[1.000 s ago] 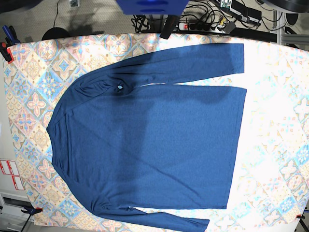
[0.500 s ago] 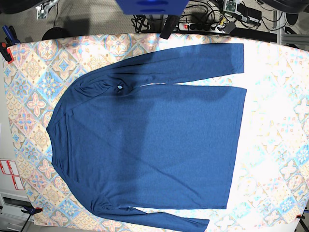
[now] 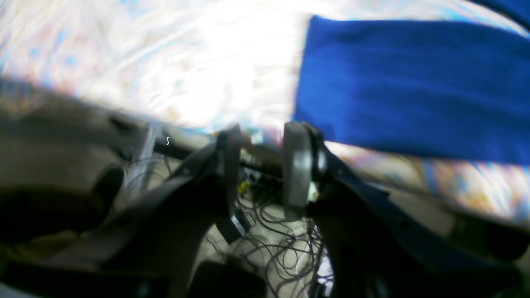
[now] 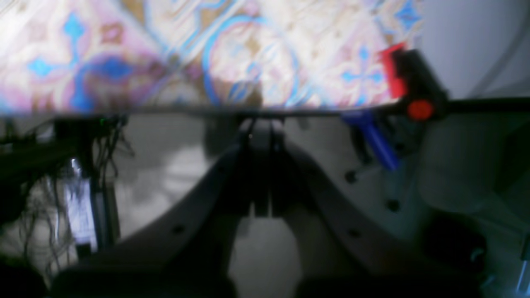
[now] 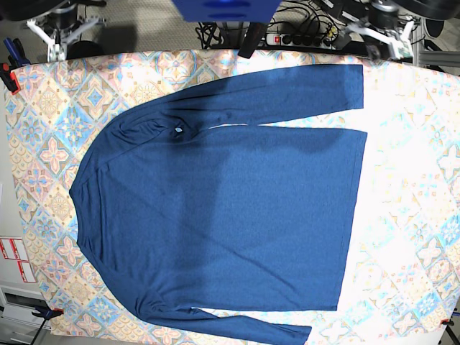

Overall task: Fold the T-shirt properly
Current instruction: 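Lower both grippers and grasp the shirt's shoulder corners at the collar edge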

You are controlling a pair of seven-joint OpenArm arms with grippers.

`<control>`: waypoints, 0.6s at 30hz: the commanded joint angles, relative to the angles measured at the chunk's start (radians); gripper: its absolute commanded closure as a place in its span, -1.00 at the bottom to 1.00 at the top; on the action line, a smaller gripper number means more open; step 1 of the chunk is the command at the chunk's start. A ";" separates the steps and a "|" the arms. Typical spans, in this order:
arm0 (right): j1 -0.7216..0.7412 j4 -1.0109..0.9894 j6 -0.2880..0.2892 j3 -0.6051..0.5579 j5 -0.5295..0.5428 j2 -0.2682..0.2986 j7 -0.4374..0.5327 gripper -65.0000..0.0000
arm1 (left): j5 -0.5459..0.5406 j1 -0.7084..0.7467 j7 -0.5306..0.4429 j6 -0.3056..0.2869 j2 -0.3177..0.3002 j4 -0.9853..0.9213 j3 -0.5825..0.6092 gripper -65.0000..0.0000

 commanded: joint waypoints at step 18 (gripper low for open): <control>0.039 0.026 0.003 -0.052 -0.003 0.006 -0.019 1.00 | -0.259 -0.241 0.434 -0.007 -0.069 -0.031 -0.047 0.04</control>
